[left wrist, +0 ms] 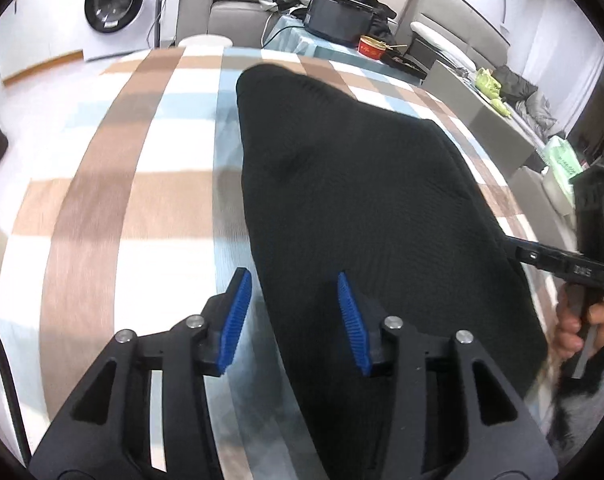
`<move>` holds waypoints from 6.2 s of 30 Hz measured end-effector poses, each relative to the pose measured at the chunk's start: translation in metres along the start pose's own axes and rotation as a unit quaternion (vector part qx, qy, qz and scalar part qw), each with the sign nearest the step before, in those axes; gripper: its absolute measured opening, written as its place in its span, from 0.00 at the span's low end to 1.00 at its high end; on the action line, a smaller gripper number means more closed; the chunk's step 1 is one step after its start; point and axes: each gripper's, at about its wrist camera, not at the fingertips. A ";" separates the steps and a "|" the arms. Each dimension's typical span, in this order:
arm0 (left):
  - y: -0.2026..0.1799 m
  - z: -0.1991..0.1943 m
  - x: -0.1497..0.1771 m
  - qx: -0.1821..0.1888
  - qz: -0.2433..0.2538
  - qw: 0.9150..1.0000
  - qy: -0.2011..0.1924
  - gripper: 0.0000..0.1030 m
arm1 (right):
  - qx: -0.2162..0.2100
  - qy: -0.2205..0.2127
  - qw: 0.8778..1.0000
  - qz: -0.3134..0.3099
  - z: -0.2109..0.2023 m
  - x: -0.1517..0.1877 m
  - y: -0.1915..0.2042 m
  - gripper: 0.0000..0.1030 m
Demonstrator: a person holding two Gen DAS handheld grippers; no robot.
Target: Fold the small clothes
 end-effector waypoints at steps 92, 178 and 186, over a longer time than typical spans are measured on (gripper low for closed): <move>-0.057 -0.037 0.106 0.044 0.097 0.994 -0.011 0.42 | 0.100 -0.029 0.981 -0.164 -0.023 0.066 0.112 0.20; -0.024 -0.113 0.116 -0.039 0.043 0.968 -0.244 0.99 | 0.091 -0.251 0.945 -0.189 -0.086 0.105 0.117 1.00; -0.023 -0.112 0.114 -0.035 0.030 0.970 -0.238 0.99 | 0.098 -0.254 0.942 -0.195 -0.087 0.107 0.120 1.00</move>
Point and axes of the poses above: each gripper's, at about its wrist camera, not at the fingertips, and z roughly the way its jaws point, y to its left, x to its underside, and after that the axes turned 12 degrees about -z, right-handed
